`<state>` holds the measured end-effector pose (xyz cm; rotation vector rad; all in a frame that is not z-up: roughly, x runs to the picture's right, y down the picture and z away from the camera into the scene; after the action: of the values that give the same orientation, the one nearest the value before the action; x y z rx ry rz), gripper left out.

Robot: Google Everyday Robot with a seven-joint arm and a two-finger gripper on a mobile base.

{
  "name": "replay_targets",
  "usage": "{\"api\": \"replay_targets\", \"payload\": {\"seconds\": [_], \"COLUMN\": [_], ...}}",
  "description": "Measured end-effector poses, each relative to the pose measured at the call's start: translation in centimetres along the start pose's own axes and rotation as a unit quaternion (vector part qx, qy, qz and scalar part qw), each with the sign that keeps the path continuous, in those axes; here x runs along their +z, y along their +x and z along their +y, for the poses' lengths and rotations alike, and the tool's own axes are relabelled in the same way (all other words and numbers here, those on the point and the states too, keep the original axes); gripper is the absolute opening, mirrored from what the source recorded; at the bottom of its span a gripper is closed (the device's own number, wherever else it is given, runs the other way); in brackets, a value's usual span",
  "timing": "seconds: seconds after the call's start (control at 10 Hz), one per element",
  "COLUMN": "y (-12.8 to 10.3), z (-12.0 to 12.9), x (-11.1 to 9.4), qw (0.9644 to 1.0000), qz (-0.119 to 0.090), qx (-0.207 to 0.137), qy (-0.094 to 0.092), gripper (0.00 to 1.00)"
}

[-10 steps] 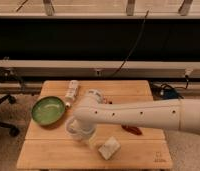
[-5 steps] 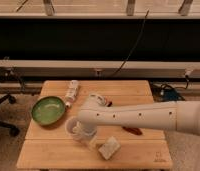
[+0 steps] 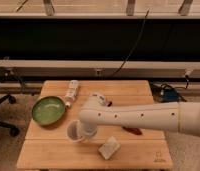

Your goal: Pick up the ceramic cup

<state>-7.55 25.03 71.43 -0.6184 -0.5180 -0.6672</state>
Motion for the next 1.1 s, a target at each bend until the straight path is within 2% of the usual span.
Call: {"api": "replay_targets", "payload": {"seconds": [0.2, 0.4, 0.6, 1.0, 1.1], "y": [0.6, 1.1, 1.5, 2.5, 2.5], "z": [0.4, 0.3, 0.3, 0.7, 0.6], "x": [-1.4, -3.8, -4.7, -8.8, -9.1], "qw": [1.0000, 0.9999, 0.9998, 0.9996, 0.9996], "qz": [0.001, -0.001, -0.003, -0.003, -0.003], "qx": [-0.004, -0.006, -0.003, 0.002, 0.004], "qy": [0.002, 0.012, 0.018, 0.026, 0.028], "gripper": [0.00, 0.00, 0.00, 0.00, 0.00]}}
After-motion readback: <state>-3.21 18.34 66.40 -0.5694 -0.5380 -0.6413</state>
